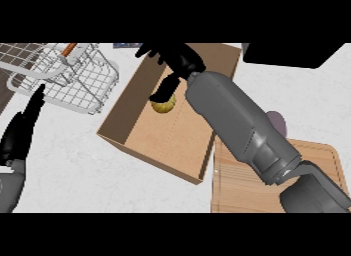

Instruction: Pick the squash from the cutting board and place it in the cardboard box

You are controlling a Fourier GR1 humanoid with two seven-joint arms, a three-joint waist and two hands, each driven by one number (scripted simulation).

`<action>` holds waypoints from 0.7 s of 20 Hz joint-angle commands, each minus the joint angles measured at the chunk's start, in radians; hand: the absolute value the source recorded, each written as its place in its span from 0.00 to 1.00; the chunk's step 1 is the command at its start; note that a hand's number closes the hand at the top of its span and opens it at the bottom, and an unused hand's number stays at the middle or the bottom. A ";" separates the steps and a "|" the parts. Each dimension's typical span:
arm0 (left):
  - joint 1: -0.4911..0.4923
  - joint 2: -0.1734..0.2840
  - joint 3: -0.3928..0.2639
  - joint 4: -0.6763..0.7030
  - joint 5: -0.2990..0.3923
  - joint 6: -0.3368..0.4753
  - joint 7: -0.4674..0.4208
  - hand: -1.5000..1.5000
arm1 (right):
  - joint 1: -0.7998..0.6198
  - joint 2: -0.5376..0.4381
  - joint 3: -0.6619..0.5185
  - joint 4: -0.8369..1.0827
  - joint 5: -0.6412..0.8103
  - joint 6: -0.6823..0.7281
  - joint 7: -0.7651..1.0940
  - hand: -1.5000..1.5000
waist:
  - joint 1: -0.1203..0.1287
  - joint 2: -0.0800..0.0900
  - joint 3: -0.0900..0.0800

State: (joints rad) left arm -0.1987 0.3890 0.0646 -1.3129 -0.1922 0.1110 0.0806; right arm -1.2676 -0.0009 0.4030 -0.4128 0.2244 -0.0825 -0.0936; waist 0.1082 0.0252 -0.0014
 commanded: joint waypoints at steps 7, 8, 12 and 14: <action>0.015 -0.004 0.012 0.021 -0.011 0.009 -0.025 0.50 | -0.013 0.001 -0.017 0.008 -0.169 -0.085 -0.160 0.00 | -0.011 0.000 0.001; 0.023 -0.030 -0.008 0.022 -0.023 0.024 -0.033 0.50 | 0.022 0.001 -0.044 0.006 -0.189 -0.116 -0.211 0.00 | -0.019 0.001 0.001; -0.012 -0.019 0.008 0.040 -0.022 0.024 -0.033 0.50 | 0.012 0.001 -0.133 0.034 -0.284 -0.140 -0.272 0.00 | -0.025 0.005 0.002; 0.005 0.001 0.025 -0.012 -0.005 0.006 0.027 0.50 | -0.016 0.001 -0.180 0.042 -0.318 -0.113 -0.266 0.00 | -0.044 -0.009 0.002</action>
State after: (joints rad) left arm -0.2045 0.3821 0.0797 -1.2915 -0.2005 0.1179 0.0691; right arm -1.2531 0.0000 0.3074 -0.3946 -0.0273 -0.2050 -0.3241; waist 0.0863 0.0246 0.0000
